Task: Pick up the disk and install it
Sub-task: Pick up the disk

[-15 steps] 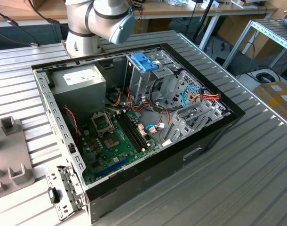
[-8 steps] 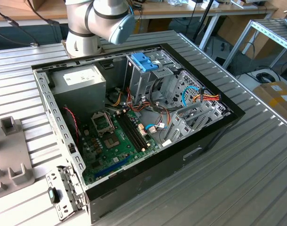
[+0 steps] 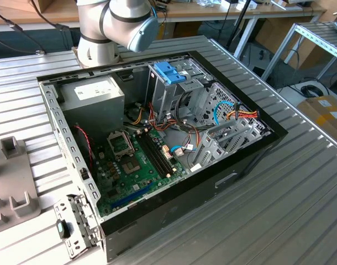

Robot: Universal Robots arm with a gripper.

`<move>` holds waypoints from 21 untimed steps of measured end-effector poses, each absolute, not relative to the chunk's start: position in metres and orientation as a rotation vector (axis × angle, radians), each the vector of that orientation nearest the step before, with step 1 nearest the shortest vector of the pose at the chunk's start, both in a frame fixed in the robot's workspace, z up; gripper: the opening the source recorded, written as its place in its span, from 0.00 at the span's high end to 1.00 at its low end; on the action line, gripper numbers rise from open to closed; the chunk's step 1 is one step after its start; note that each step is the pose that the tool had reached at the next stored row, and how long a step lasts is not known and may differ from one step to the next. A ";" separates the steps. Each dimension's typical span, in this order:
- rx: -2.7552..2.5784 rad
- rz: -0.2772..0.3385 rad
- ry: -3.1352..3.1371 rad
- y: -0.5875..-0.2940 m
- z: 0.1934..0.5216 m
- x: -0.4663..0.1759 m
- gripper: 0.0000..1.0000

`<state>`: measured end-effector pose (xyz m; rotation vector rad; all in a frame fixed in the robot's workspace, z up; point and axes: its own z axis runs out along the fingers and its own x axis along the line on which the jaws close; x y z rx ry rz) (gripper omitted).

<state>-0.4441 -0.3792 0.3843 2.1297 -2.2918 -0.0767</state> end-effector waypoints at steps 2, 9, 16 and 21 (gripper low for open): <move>2.130 -0.077 -2.292 -0.379 0.384 -0.444 0.46; 2.130 -0.077 -2.292 -0.377 0.381 -0.444 0.46; 2.130 -0.077 -2.292 -0.370 0.378 -0.444 0.46; 2.130 -0.077 -2.292 -0.365 0.376 -0.444 0.46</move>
